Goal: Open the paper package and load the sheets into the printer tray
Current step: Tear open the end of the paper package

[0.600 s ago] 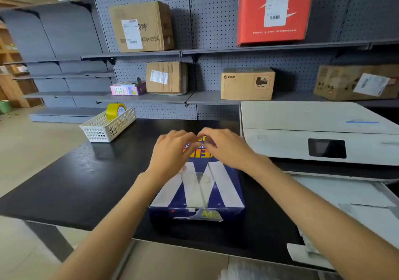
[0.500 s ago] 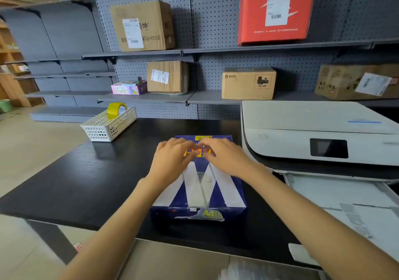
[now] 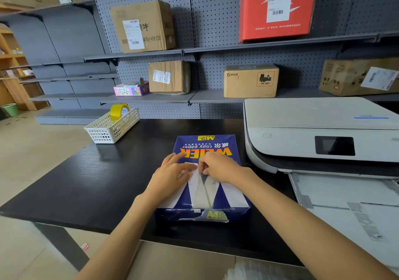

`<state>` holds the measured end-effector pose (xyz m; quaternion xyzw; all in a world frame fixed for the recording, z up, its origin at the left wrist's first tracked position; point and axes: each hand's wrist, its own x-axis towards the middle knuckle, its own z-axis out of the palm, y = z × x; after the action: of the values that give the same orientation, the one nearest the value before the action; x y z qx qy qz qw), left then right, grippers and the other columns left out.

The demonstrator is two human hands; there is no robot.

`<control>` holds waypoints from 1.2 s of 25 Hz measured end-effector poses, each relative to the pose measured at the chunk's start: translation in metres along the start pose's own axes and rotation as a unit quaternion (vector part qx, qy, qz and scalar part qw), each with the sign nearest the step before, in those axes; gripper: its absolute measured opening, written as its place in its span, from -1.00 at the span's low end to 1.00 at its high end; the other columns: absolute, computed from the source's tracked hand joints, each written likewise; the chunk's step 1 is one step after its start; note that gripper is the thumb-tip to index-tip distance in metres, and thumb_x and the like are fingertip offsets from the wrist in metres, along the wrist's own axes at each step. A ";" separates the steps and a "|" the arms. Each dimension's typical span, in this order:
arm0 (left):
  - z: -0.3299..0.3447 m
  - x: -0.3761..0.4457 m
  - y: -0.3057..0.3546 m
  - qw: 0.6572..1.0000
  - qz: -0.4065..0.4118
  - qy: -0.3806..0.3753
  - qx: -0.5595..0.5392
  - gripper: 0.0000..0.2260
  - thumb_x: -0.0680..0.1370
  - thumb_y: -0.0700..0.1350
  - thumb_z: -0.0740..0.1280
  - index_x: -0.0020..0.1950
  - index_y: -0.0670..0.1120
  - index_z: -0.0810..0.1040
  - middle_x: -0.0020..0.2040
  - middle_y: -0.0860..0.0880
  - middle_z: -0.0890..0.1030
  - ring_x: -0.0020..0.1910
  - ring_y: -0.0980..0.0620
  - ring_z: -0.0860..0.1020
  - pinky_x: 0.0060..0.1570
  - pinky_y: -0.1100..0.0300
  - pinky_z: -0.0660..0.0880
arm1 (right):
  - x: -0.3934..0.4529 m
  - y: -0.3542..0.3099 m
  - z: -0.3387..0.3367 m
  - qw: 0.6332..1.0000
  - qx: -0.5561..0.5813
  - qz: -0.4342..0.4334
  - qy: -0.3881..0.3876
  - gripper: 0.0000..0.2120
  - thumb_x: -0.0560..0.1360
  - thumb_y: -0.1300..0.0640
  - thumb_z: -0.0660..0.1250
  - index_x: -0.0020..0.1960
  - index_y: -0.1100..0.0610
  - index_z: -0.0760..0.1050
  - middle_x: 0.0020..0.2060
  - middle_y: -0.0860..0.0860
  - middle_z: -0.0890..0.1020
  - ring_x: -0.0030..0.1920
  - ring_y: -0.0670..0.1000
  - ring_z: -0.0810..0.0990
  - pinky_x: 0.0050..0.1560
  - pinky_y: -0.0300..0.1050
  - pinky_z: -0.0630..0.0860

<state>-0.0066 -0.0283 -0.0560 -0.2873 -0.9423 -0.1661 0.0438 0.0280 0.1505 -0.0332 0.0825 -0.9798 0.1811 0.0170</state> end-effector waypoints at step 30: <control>0.004 -0.010 0.011 0.997 -0.036 -0.050 0.047 -0.66 0.66 0.10 0.08 0.43 0.22 0.39 0.49 0.10 0.37 0.49 0.05 0.28 0.47 -0.29 -0.05 | -0.040 -0.011 -0.025 0.987 -0.055 -0.041 -0.146 -0.90 0.54 0.25 0.33 -0.09 0.08 0.47 -0.10 0.01 0.58 -0.10 0.00 0.50 -0.29 -0.25 0.31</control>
<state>0.0075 -0.0234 -0.0581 -0.2587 -0.9598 -0.1090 0.0042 0.0695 0.1560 -0.0084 0.1469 -0.9761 0.1125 -0.1144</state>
